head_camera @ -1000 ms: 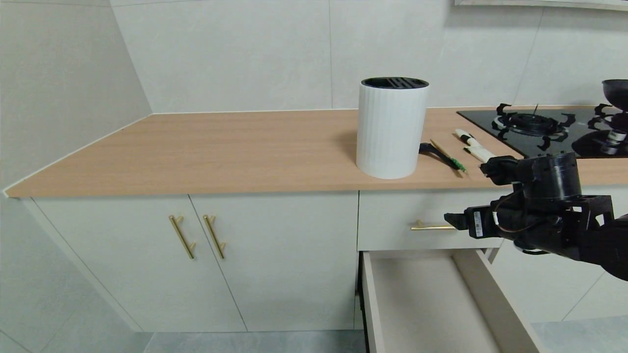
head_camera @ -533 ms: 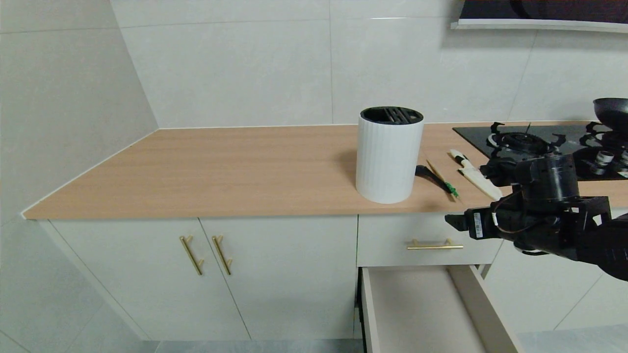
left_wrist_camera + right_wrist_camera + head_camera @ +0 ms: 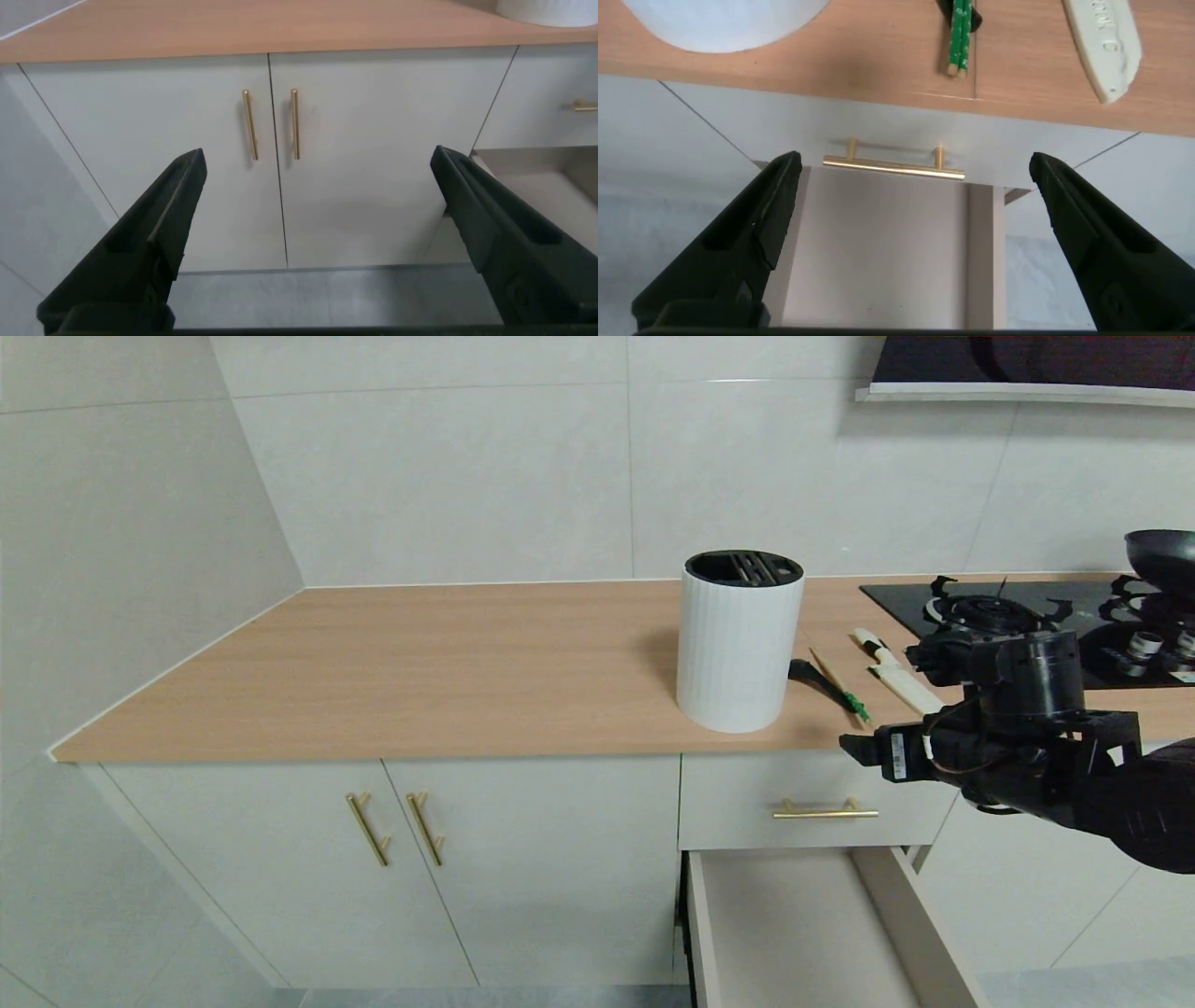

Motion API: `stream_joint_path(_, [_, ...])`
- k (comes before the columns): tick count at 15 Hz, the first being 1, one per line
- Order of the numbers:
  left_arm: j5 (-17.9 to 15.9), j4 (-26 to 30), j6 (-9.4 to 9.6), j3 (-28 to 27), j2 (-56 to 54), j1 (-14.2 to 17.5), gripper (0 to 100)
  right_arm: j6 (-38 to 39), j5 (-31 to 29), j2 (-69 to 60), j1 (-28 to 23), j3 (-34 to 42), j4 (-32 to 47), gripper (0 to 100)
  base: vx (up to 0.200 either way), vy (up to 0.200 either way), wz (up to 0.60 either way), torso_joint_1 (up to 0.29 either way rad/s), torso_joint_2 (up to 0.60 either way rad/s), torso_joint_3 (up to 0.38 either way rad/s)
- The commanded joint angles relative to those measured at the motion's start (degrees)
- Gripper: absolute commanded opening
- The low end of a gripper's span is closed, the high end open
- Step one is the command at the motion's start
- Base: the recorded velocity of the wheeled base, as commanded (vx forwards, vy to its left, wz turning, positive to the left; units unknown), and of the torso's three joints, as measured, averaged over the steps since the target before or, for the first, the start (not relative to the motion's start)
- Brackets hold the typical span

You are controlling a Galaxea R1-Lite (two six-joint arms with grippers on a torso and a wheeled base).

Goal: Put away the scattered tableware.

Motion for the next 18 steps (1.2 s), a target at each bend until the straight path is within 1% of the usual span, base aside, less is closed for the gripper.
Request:
stream_joint_path(1, [0.0, -0.01, 0.01, 0.01, 0.09, 0.0, 100, 0.56, -1.03, 2.75, 0.0, -3.35, -0.01, 100, 0.0, 0.0, 0.0, 0.0, 0.0, 0.0])
stream_joint_path(2, [0.0, -0.01, 0.01, 0.01, 0.09, 0.0, 100, 2.5, -2.35, 4.42, -0.35, -5.81, 0.16, 100, 0.0, 0.0, 0.0, 0.0, 0.0, 0.0])
stream_joint_path(4, [0.0, -0.01, 0.01, 0.01, 0.09, 0.0, 100, 3.2, -3.05, 7.68, -1.4, -10.11, 1.04, 100, 0.0, 0.0, 0.0, 0.0, 0.0, 0.0])
stream_joint_path(5, [0.0, -0.01, 0.01, 0.01, 0.09, 0.0, 100, 3.2, -2.96, 8.82, -2.46, -13.01, 2.71, 100, 0.0, 0.0, 0.0, 0.0, 0.0, 0.0])
stream_joint_path(6, [0.0, -0.01, 0.01, 0.01, 0.09, 0.0, 100, 3.46, -2.7, 9.96, -3.51, -16.97, 6.14, 100, 0.0, 0.0, 0.0, 0.0, 0.0, 0.0])
stream_joint_path(8, [0.0, -0.01, 0.01, 0.01, 0.09, 0.0, 100, 3.82, -1.29, 11.19, -4.39, -21.8, 11.68, 100, 0.0, 0.0, 0.0, 0.0, 0.0, 0.0])
stream_joint_path(9, [0.0, -0.01, 0.01, 0.01, 0.09, 0.0, 100, 4.25, 0.29, 11.81, -4.66, -22.68, 13.17, 100, 0.0, 0.0, 0.0, 0.0, 0.0, 0.0])
stream_joint_path(11, [0.0, -0.01, 0.01, 0.01, 0.09, 0.0, 100, 4.34, 1.61, 12.86, -4.92, -22.77, 13.52, 100, 0.0, 0.0, 0.0, 0.0, 0.0, 0.0])
stream_joint_path(18, [0.0, -0.01, 0.01, 0.01, 0.09, 0.0, 100, 4.34, 1.26, 17.43, -5.71, -23.82, 12.55, 100, 0.0, 0.0, 0.0, 0.0, 0.0, 0.0])
